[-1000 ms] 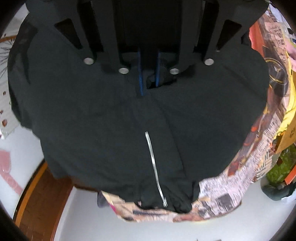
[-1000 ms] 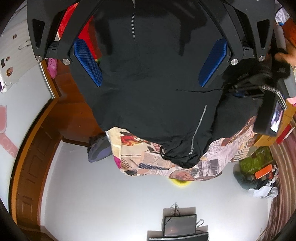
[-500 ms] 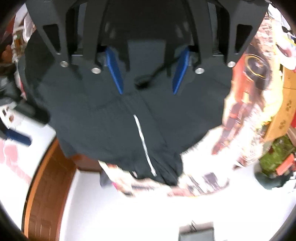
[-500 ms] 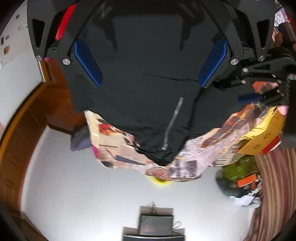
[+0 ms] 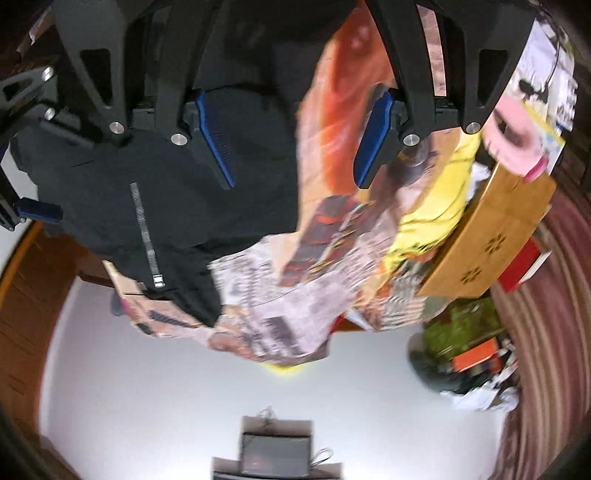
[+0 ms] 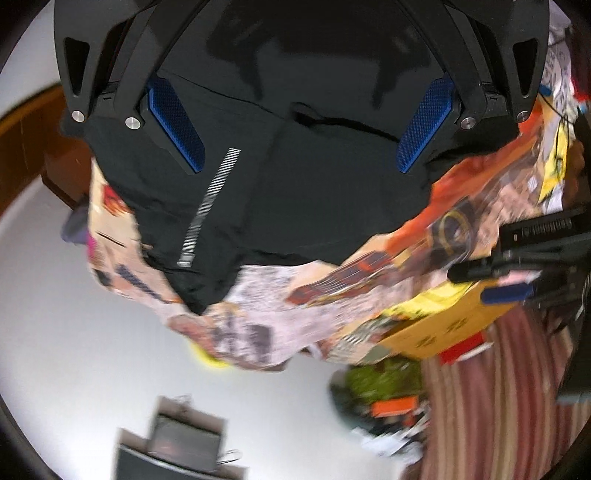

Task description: Fold large clothes

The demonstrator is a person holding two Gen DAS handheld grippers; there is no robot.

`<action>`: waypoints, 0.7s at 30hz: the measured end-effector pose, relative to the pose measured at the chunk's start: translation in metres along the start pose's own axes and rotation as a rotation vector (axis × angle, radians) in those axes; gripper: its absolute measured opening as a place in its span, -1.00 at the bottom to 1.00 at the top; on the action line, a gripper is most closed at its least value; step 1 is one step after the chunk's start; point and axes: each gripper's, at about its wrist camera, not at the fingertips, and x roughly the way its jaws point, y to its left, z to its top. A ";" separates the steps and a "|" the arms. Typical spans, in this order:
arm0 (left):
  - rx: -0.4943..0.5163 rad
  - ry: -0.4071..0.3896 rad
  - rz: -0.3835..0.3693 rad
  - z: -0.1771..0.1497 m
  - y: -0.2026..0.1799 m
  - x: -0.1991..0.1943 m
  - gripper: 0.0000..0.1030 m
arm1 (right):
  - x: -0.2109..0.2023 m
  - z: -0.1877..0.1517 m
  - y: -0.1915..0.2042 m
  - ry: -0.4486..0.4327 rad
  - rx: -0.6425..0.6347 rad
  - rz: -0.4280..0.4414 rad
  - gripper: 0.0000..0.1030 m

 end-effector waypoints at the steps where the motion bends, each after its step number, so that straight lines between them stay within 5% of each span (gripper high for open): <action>1: -0.005 0.007 0.013 -0.003 0.006 0.002 0.25 | 0.008 0.002 0.008 0.017 -0.025 0.020 0.98; 8: -0.029 0.079 0.060 -0.035 0.037 0.010 0.25 | 0.067 0.008 0.060 0.162 -0.146 0.122 0.97; 16: -0.059 0.126 0.061 -0.051 0.050 0.021 0.25 | 0.122 0.000 0.098 0.324 -0.251 0.132 0.77; 19: -0.046 0.123 0.066 -0.051 0.048 0.020 0.25 | 0.136 -0.006 0.103 0.353 -0.279 0.085 0.60; 21: -0.037 0.117 0.070 -0.051 0.047 0.020 0.25 | 0.137 -0.006 0.104 0.339 -0.297 0.050 0.31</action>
